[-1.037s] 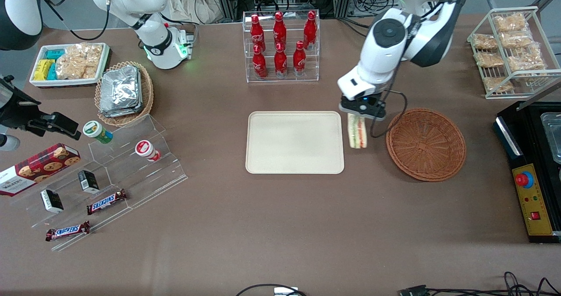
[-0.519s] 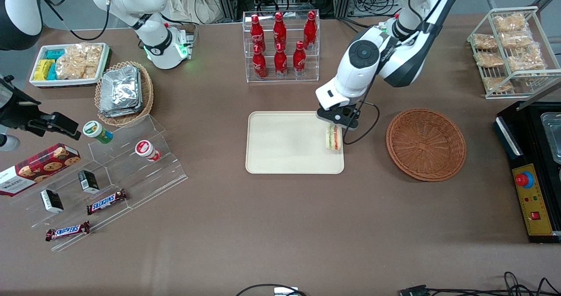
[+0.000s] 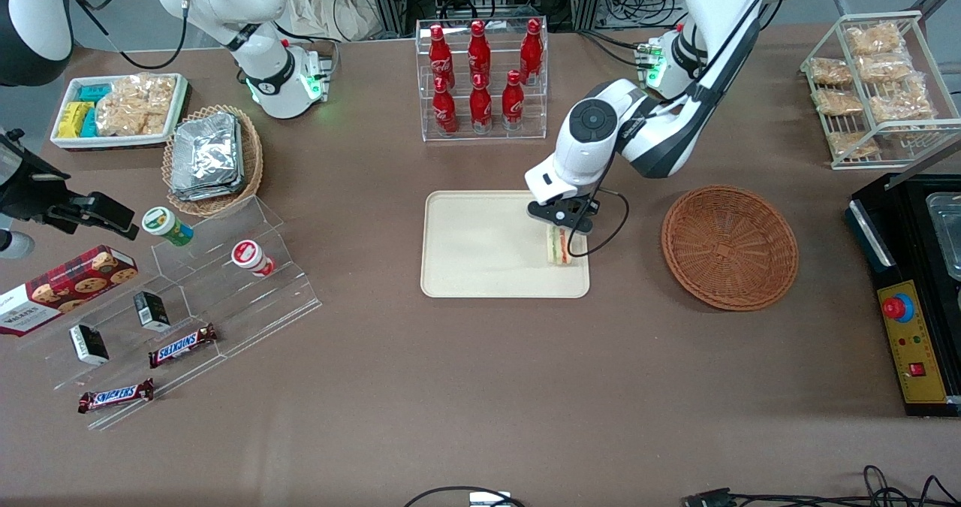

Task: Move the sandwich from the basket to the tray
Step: 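Carry the sandwich over the cream tray with the left gripper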

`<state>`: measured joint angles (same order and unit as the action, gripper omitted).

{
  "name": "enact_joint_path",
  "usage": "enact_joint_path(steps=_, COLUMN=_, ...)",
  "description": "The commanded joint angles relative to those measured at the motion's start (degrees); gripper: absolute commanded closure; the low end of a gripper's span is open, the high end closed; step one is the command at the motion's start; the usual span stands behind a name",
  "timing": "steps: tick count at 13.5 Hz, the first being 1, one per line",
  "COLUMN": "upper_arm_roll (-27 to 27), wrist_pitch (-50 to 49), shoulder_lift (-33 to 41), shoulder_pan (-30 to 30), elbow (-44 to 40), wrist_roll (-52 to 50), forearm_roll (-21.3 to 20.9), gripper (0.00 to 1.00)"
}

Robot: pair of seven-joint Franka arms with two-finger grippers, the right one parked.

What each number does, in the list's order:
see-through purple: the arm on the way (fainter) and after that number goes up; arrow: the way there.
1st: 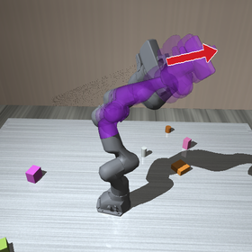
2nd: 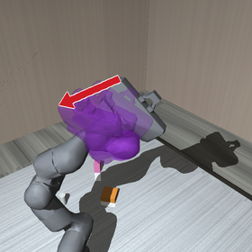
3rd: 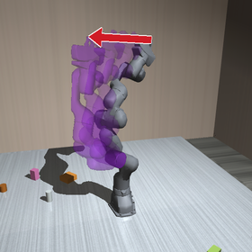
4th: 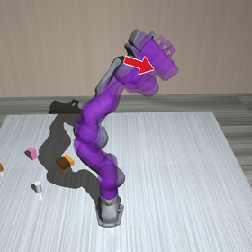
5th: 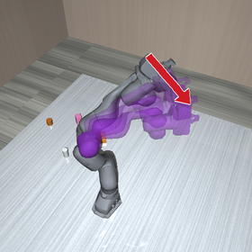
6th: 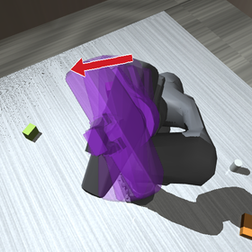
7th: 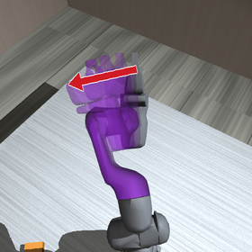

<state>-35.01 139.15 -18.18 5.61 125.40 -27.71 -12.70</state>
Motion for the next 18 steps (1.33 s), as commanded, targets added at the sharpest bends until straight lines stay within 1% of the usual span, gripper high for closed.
enact_joint_path(steps=1, upper_arm_roll=0.12, wrist_pitch=0.24, shoulder_lift=-3.25, shoulder_pan=1.24, elbow=-2.79, wrist_roll=-2.70, forearm_roll=-2.41, gripper=0.82)
enact_joint_path(steps=2, upper_arm_roll=0.12, wrist_pitch=0.24, shoulder_lift=-4.13, shoulder_pan=1.33, elbow=-3.32, wrist_roll=-3.31, forearm_roll=-2.59, gripper=0.82)
enact_joint_path(steps=3, upper_arm_roll=0.12, wrist_pitch=0.24, shoulder_lift=-4.75, shoulder_pan=1.76, elbow=-3.67, wrist_roll=-3.93, forearm_roll=-3.81, gripper=0.82)
enact_joint_path(steps=5, upper_arm_roll=0.20, wrist_pitch=0.33, shoulder_lift=-6.24, shoulder_pan=1.94, elbow=-3.94, wrist_roll=-6.64, forearm_roll=-6.97, gripper=0.82)
enact_joint_path(steps=7, upper_arm_roll=0.12, wrist_pitch=0.33, shoulder_lift=-9.14, shoulder_pan=1.94, elbow=-5.25, wrist_roll=-10.33, forearm_roll=-11.44, gripper=0.81)
enact_joint_path(steps=8, upper_arm_roll=0.12, wrist_pitch=0.33, shoulder_lift=-9.85, shoulder_pan=1.94, elbow=-5.43, wrist_roll=-12.27, forearm_roll=-13.64, gripper=0.79)
enact_joint_path(steps=9, upper_arm_roll=0.12, wrist_pitch=0.33, shoulder_lift=-10.46, shoulder_pan=1.94, elbow=-5.43, wrist_roll=-13.85, forearm_roll=-15.14, gripper=0.74)
enact_joint_path(steps=10, upper_arm_roll=0.12, wrist_pitch=0.33, shoulder_lift=-10.56, shoulder_pan=1.94, elbow=-5.43, wrist_roll=-14.82, forearm_roll=-15.68, gripper=0.59)
enact_joint_path(steps=11, upper_arm_roll=0.12, wrist_pitch=0.33, shoulder_lift=-10.56, shoulder_pan=1.94, elbow=-5.43, wrist_roll=-15.44, forearm_roll=-15.69, gripper=0.18)
enact_joint_path(steps=12, upper_arm_roll=0.12, wrist_pitch=0.24, shoulder_lift=-10.56, shoulder_pan=1.86, elbow=-5.43, wrist_roll=-15.45, forearm_roll=-15.69, gripper=0.00)
enact_joint_path(steps=16, upper_arm_roll=0.03, wrist_pitch=-0.98, shoulder_lift=-9.59, shoulder_pan=1.33, elbow=-7.36, wrist_roll=-15.63, forearm_roll=-14.90, gripper=0.00)
enact_joint_path(steps=18, upper_arm_roll=0.03, wrist_pitch=-4.66, shoulder_lift=-8.45, shoulder_pan=1.15, elbow=-9.81, wrist_roll=-18.07, forearm_roll=-14.46, gripper=0.00)
